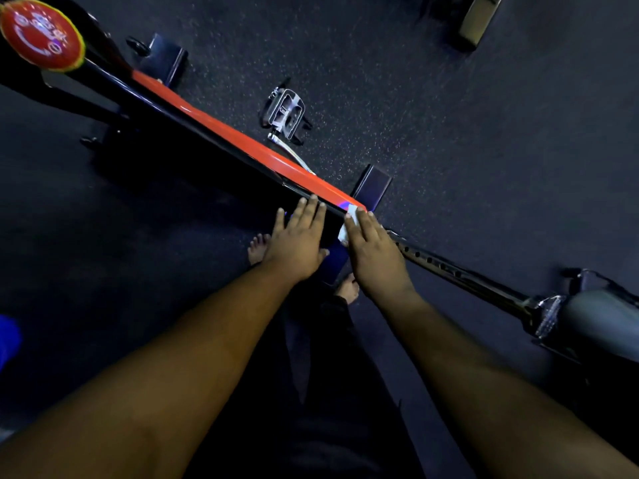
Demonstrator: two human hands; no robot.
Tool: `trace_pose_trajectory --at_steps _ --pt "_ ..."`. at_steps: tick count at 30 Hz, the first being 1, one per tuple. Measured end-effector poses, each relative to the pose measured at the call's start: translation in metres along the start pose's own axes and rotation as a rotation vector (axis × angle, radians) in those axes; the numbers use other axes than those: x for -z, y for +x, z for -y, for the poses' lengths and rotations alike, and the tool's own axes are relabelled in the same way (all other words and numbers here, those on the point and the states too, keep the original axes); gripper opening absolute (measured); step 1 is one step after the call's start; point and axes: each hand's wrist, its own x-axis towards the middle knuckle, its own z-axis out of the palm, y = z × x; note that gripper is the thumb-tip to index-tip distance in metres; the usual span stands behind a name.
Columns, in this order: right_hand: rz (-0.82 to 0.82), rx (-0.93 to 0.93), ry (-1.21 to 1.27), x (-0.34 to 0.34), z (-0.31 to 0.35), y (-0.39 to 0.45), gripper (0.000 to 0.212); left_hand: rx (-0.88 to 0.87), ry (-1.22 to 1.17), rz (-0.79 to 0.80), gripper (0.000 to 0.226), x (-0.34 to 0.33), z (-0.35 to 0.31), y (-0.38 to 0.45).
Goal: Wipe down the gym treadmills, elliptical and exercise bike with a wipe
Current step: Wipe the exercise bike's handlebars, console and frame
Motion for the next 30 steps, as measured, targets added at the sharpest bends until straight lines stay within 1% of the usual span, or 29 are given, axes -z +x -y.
trace_pose_trajectory --at_steps 3,4,6,8,9,10,11,13,15,17,19,20,23,26,28,30 --pt "-0.033 0.033 0.061 0.003 0.001 0.027 0.025 -0.009 0.046 0.013 0.094 0.006 0.014 0.018" --pt "-0.002 0.023 0.07 0.004 0.002 0.038 0.024 -0.02 0.06 0.022 0.094 0.007 0.016 0.023" --pt "0.119 -0.021 0.035 0.005 0.005 0.052 0.028 -0.033 0.074 0.051 0.094 0.006 0.018 0.033" --pt "0.114 -0.03 -0.007 0.001 0.005 0.051 0.026 -0.045 0.041 0.111 0.092 0.003 0.016 0.04" --pt "0.067 -0.028 -0.013 -0.002 0.005 0.043 0.025 -0.066 0.009 0.144 0.091 0.001 0.013 0.045" --pt "0.012 -0.018 -0.004 -0.005 0.004 0.033 0.03 -0.097 -0.019 0.172 0.088 -0.002 0.009 0.048" --pt "-0.029 -0.01 0.014 -0.007 0.004 0.022 0.039 -0.139 -0.027 0.197 0.085 -0.005 0.004 0.052" --pt "-0.038 0.002 0.022 -0.009 0.007 -0.001 0.055 -0.219 0.028 0.229 0.078 -0.012 -0.007 0.057" --pt "-0.029 -0.006 0.034 -0.006 0.007 -0.006 0.055 -0.269 0.111 0.27 0.073 -0.017 -0.014 0.064" --pt "-0.044 -0.024 0.063 -0.001 0.006 0.007 0.043 -0.305 0.163 0.314 0.068 -0.022 -0.017 0.07" --pt "-0.037 -0.029 0.061 0.002 0.006 0.026 0.031 -0.376 0.293 0.354 0.064 -0.024 -0.018 0.075" --pt "-0.022 -0.025 0.045 0.002 0.007 0.036 0.029 -0.407 0.362 0.366 0.064 -0.025 -0.018 0.078" --pt "0.035 -0.046 -0.012 0.001 0.014 0.048 0.05 -0.438 0.442 0.362 0.068 -0.028 -0.019 0.083" --pt "0.035 -0.033 -0.042 -0.002 0.016 0.033 0.051 -0.44 0.425 0.323 0.07 -0.041 -0.019 0.086" --pt "0.009 -0.02 0.008 0.002 0.015 0.014 0.056 -0.433 0.394 0.29 0.07 -0.051 -0.017 0.088" --pt "0.022 -0.024 0.044 0.005 0.013 0.001 0.063 -0.424 0.344 0.263 0.068 -0.057 -0.013 0.089"
